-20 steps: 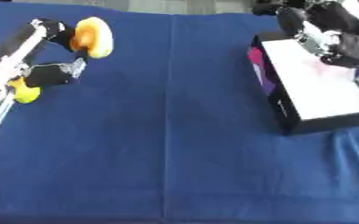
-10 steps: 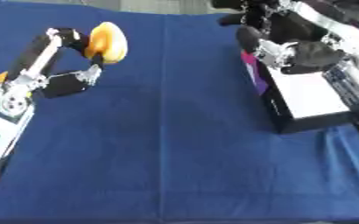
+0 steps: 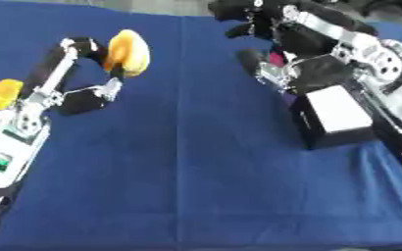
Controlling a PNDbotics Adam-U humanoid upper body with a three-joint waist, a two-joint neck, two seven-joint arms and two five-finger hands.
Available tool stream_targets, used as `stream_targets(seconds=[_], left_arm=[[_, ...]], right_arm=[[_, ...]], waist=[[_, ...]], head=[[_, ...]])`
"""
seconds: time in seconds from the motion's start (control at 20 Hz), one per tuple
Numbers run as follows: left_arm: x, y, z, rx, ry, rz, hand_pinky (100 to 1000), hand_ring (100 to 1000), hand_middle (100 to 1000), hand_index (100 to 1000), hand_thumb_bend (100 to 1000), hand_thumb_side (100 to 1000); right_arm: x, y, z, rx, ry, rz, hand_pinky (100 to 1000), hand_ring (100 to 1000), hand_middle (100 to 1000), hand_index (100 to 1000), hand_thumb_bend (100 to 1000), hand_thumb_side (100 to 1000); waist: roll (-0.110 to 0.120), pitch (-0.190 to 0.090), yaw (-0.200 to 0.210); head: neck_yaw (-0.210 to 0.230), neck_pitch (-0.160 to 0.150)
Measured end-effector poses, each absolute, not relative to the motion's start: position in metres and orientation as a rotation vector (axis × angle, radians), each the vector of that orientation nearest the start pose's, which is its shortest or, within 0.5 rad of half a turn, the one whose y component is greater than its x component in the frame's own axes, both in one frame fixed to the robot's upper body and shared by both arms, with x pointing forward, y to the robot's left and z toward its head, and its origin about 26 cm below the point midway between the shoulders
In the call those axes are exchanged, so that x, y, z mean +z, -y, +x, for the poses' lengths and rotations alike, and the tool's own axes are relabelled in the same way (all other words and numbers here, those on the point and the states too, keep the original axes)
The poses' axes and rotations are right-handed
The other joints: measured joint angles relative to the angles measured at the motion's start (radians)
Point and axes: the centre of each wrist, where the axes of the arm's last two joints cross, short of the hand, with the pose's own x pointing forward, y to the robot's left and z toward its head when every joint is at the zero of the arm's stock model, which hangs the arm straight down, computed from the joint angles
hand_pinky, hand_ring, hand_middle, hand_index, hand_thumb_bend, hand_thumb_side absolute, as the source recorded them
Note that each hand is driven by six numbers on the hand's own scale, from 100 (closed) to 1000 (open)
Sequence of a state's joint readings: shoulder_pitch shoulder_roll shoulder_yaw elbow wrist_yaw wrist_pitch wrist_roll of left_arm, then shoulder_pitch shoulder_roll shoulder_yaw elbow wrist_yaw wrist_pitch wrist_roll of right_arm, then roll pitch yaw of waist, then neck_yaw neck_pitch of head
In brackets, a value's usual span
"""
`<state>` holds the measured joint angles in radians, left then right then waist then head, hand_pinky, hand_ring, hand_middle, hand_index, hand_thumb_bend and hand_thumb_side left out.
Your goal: Pick up the objects with one hand, pass them to the other hand, and then place them into the box on the other side of the table.
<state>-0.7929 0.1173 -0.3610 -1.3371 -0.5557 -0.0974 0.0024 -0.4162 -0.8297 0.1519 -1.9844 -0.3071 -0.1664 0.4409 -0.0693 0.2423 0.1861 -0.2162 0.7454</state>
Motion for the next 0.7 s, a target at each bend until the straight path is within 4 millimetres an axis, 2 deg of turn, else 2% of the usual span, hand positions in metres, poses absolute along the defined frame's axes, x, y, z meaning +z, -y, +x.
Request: stream_targets(seconds=[0.25,0.7], left_arm=[[0.168,-0.081,0.403,-1.042,2.231,0.326,772,573,523,446,100,464],[0.168,-0.067,0.396,-1.064,2.313,0.288,771,575,523,446,100,455]], right_arm=[[0.261,0.283,0.301,1.379,2.102,0.072,922,1000,988,1000,100,238],[0.263,0.28,0.301,1.441,2.113,-0.054,918,1000,992,1000,100,210]], waist=[[-0.006,0.006,0.001],[-0.008,0.017,0.014]], head=[[-0.016,-0.001],[-0.047,-0.001]])
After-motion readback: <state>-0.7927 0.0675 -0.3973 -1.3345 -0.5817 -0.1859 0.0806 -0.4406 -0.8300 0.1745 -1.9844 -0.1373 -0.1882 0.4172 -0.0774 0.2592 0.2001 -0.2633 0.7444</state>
